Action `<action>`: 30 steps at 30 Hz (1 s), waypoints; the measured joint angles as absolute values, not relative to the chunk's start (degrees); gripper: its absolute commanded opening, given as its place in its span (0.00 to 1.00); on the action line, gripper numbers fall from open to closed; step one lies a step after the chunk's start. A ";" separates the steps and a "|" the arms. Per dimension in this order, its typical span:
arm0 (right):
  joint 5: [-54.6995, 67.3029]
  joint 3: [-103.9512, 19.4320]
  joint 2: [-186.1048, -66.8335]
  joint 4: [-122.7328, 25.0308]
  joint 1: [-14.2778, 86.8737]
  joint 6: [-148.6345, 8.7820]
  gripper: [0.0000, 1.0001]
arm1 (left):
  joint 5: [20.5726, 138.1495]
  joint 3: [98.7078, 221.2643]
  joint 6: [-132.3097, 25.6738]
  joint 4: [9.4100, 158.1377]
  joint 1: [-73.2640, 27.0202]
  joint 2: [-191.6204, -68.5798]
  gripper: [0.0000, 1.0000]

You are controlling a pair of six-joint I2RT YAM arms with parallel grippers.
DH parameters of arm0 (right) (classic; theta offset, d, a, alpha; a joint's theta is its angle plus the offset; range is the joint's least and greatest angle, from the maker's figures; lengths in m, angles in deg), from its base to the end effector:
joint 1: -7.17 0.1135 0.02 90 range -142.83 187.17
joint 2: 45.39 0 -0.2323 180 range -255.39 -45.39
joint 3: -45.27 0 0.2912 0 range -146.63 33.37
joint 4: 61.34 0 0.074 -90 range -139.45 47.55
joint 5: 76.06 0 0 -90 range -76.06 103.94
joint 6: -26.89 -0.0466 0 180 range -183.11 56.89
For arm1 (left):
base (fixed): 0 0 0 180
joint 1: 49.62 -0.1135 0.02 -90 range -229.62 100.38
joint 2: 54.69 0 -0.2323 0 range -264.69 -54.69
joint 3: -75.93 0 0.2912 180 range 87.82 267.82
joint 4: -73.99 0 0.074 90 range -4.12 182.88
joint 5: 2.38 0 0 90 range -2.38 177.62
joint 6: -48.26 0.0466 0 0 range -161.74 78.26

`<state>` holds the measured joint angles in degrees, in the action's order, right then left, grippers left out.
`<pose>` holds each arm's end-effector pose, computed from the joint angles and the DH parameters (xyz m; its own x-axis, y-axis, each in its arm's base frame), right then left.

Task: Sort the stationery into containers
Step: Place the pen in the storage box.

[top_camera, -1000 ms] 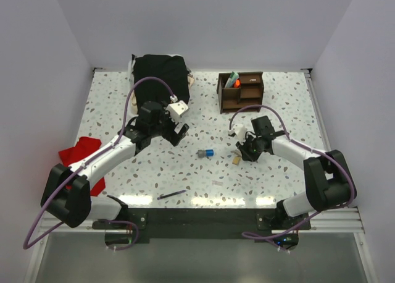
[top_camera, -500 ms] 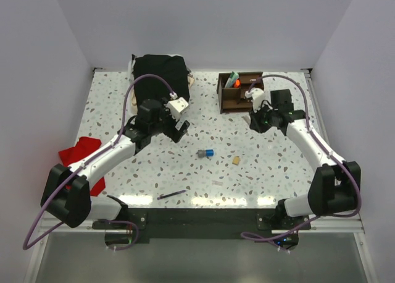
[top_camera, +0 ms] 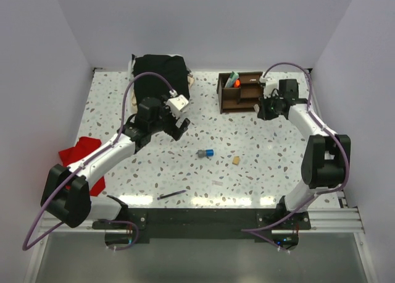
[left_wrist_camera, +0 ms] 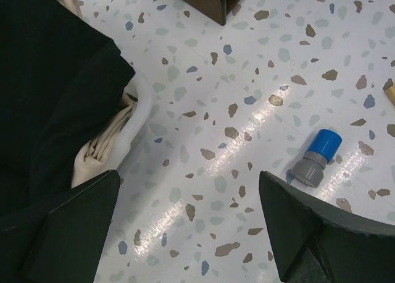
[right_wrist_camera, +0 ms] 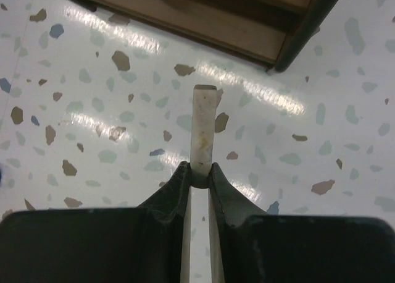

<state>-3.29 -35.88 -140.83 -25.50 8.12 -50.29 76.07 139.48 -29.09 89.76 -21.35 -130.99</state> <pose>0.3999 0.0204 0.1819 -0.7026 -0.2236 -0.6755 -0.3708 0.9253 0.0794 0.3075 -0.1759 0.2178 -0.2748 0.3914 -0.8783 0.6960 0.7111 0.0991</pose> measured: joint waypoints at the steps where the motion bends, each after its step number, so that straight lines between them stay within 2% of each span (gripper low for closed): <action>1: -3.20 -36.95 -141.94 -26.25 7.99 -50.60 0.00 | 76.11 139.48 -29.09 89.78 -21.35 -130.99 1.00; 10: 0.69 -44.10 -150.53 -28.54 7.75 -52.41 0.00 | 76.14 139.98 -29.12 89.76 -21.35 -133.04 1.00; 30: 2.54 -48.69 -157.07 -29.09 7.93 -54.99 0.00 | 76.57 140.74 -29.12 89.76 -21.37 -133.98 1.00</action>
<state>2.54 -48.69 -157.07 -29.09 7.93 -54.99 76.57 140.74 -29.12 89.76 -21.37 -133.98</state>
